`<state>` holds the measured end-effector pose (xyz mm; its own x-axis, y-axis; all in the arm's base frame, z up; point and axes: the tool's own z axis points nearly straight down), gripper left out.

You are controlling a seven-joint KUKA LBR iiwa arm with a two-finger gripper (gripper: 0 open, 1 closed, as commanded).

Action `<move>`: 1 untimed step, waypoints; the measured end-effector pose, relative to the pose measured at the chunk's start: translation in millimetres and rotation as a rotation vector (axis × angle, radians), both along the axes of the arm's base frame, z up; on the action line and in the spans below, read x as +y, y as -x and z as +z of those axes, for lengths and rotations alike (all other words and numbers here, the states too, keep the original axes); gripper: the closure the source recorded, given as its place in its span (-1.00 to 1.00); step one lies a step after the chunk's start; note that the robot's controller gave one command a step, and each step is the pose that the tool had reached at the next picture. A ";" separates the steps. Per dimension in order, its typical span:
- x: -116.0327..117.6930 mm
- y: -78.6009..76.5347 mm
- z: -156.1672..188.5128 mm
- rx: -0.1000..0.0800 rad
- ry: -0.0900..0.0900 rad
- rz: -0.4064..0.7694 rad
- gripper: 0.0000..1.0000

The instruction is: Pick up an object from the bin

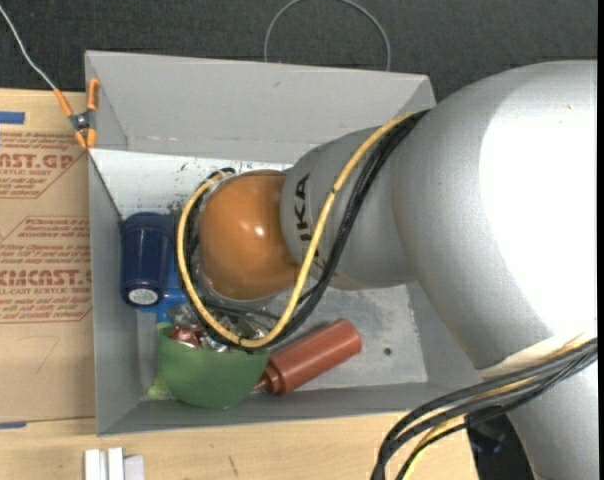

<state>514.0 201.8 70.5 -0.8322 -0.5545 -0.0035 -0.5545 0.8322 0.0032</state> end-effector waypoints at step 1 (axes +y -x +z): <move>0.1 -0.1 0.0 0.000 0.000 0.000 1.00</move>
Offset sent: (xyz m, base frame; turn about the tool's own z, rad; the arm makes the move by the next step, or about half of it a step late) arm 0.0000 0.0000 0.0000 0.0000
